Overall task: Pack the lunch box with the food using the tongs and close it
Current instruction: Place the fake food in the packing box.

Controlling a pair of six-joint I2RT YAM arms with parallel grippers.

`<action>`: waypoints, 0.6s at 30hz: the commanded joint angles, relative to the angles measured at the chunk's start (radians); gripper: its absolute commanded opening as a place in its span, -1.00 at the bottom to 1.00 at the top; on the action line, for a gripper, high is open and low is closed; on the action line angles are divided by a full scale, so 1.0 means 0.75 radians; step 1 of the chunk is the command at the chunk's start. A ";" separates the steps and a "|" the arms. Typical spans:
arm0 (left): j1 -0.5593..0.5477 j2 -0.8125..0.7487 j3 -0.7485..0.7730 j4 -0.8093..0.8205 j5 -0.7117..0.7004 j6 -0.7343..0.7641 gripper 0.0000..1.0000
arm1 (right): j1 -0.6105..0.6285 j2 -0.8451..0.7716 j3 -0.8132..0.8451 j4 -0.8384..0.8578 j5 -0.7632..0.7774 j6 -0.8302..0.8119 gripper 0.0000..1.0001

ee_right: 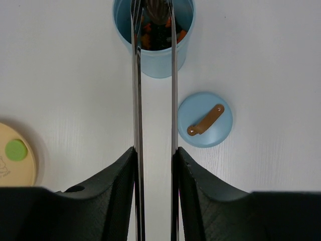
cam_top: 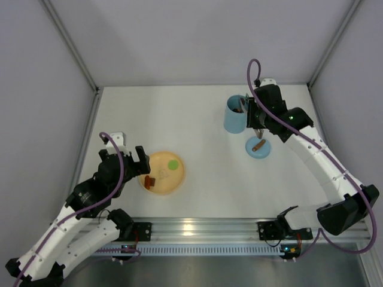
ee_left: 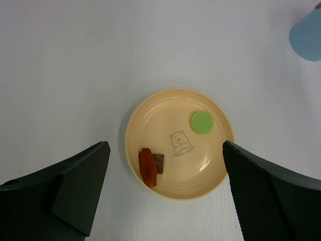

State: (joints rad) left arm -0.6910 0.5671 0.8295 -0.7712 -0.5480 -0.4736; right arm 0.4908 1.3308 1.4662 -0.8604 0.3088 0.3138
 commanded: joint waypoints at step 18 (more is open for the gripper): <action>-0.007 -0.005 0.003 0.016 -0.024 -0.007 0.98 | 0.092 -0.048 0.015 0.020 -0.131 -0.003 -0.21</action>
State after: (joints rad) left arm -0.6930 0.5671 0.8295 -0.7708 -0.5480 -0.4736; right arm 0.5098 1.3308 1.4662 -0.8604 0.2459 0.3080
